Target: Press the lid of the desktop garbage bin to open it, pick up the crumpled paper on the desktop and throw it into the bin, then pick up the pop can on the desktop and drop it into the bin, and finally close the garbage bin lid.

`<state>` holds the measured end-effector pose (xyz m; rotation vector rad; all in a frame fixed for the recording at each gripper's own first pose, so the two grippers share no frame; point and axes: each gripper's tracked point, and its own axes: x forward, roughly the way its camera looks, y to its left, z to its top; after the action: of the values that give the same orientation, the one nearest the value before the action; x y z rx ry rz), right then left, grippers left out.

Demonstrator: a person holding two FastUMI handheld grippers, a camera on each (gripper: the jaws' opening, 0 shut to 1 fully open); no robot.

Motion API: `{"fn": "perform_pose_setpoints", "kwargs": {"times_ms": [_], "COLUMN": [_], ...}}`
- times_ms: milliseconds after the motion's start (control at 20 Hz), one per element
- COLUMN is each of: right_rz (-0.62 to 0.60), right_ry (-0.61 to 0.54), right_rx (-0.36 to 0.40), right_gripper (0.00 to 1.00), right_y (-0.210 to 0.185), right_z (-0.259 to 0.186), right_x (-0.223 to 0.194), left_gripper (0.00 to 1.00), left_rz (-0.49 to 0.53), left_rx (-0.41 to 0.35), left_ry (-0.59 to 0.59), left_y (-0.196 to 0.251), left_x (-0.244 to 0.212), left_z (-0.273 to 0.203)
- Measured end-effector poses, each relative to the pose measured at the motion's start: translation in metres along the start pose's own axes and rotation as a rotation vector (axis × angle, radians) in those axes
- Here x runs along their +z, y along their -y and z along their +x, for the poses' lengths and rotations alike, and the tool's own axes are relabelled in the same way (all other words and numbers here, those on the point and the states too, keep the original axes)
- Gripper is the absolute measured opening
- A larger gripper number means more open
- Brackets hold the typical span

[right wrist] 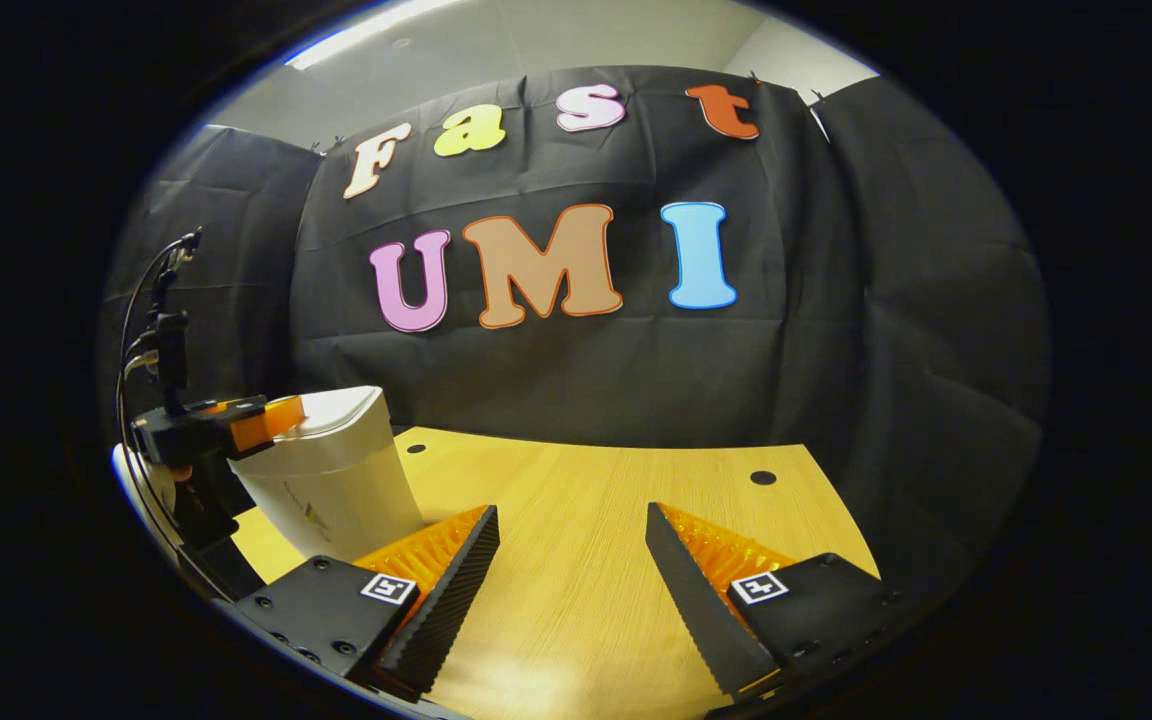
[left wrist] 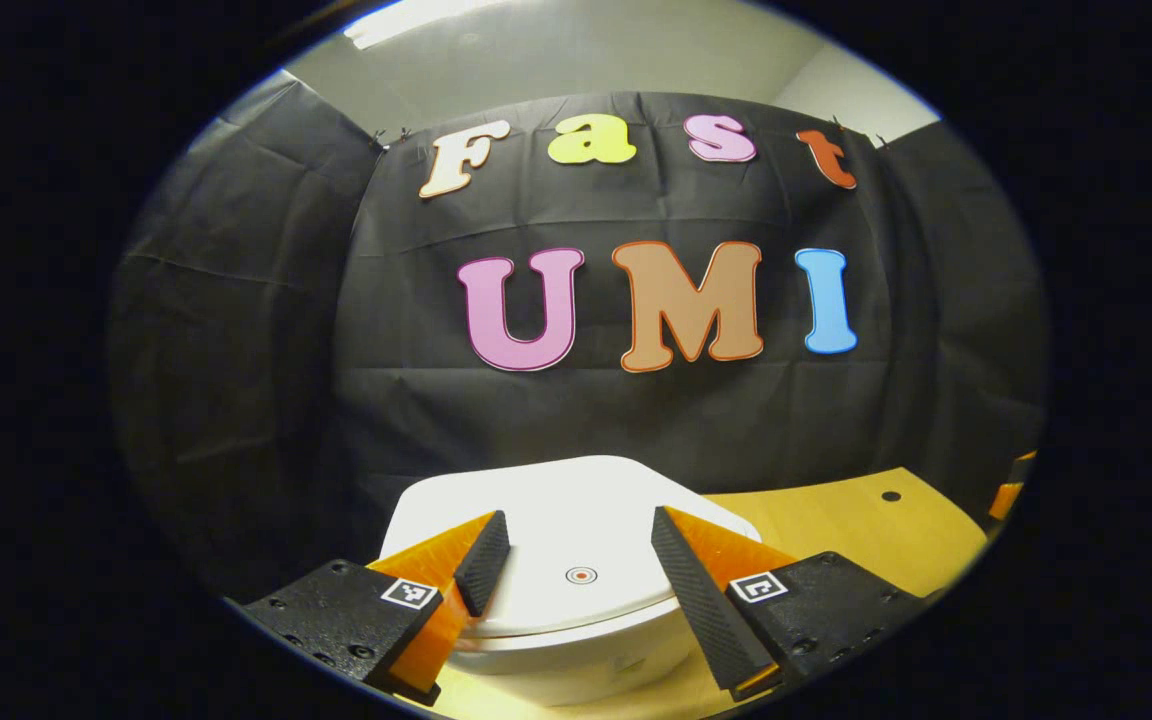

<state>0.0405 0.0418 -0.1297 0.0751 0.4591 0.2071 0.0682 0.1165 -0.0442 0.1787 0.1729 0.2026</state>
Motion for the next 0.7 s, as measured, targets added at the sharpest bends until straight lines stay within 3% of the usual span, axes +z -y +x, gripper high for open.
{"fn": "perform_pose_setpoints", "kwargs": {"times_ms": [200, 700], "right_rz": [-0.013, -0.044], "right_ry": [-0.013, -0.034], "right_rx": [-0.020, 0.000], "right_gripper": [0.98, 0.98], "right_y": [0.007, 0.000], "right_z": [0.003, 0.010], "right_x": [-0.006, -0.011], "left_gripper": [0.91, 0.94], "left_rz": [-0.029, 0.030], "left_rx": [0.017, 0.079], "left_ry": [0.107, 0.275], "left_y": [-0.001, 0.000], "left_x": [0.001, 0.005], "left_z": [-0.003, -0.010]}}
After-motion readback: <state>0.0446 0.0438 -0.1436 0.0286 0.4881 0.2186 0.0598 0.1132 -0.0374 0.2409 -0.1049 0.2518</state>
